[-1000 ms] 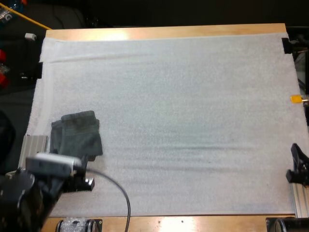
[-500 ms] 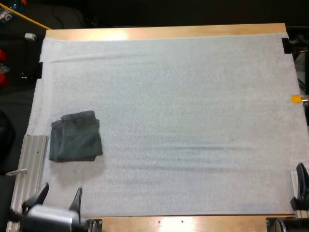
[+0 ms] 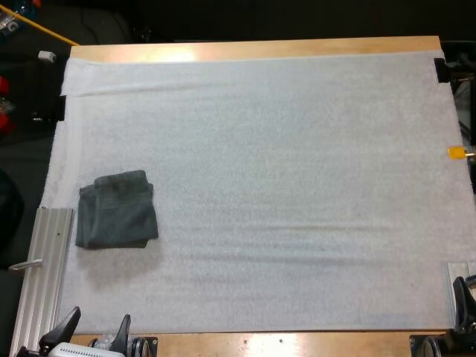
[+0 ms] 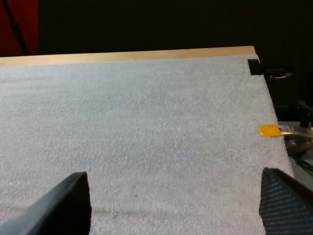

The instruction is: Pick towel from pile, fold and stack

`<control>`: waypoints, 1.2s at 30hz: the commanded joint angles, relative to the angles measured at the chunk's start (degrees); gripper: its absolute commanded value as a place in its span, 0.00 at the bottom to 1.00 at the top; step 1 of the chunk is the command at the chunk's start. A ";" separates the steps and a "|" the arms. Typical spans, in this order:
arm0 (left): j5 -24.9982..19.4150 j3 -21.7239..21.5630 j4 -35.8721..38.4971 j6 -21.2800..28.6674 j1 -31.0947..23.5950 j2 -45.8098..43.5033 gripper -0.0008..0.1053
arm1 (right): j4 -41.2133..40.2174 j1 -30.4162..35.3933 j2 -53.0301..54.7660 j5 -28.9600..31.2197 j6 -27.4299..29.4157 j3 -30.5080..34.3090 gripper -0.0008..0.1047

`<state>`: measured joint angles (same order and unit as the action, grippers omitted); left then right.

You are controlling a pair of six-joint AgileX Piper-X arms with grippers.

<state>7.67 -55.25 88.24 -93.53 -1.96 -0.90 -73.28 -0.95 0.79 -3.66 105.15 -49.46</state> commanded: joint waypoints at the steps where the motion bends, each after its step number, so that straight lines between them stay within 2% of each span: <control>1: 0.29 0.09 1.68 -0.34 -0.06 -7.98 0.64 | -0.26 -0.08 2.30 -0.51 0.01 -0.17 0.67; 5: 0.72 0.96 -0.26 -0.34 -0.07 -7.98 0.64 | 0.67 -0.08 2.30 -0.51 0.01 0.02 0.67; 10: 0.72 4.58 -8.97 -0.34 -0.07 -7.98 0.64 | 6.47 -0.08 2.30 -0.51 0.01 1.41 0.67; 15: 0.72 11.31 -19.29 -0.34 -0.07 -7.86 0.64 | 14.00 -0.08 2.30 -0.51 0.01 4.34 0.67; 18: 0.72 15.42 -23.00 -0.34 -0.07 -7.87 0.64 | 14.81 -0.08 2.30 -0.51 0.01 5.69 0.67; 27: 0.72 23.17 -25.58 -0.34 -0.07 -7.86 0.64 | 14.81 -0.08 2.30 -0.51 0.01 12.53 0.67; 31: 0.72 23.97 -26.10 -0.34 -0.07 -7.74 0.64 | 14.67 -0.08 2.20 -0.51 -0.28 15.48 0.67; 36: 0.72 23.97 -26.08 -0.34 -0.07 -7.74 0.64 | 14.17 -0.08 2.20 -0.51 -4.08 19.07 0.67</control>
<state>8.38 -31.10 62.82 -93.53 -2.04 -0.72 -59.26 -0.95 0.79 -3.66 101.37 -30.59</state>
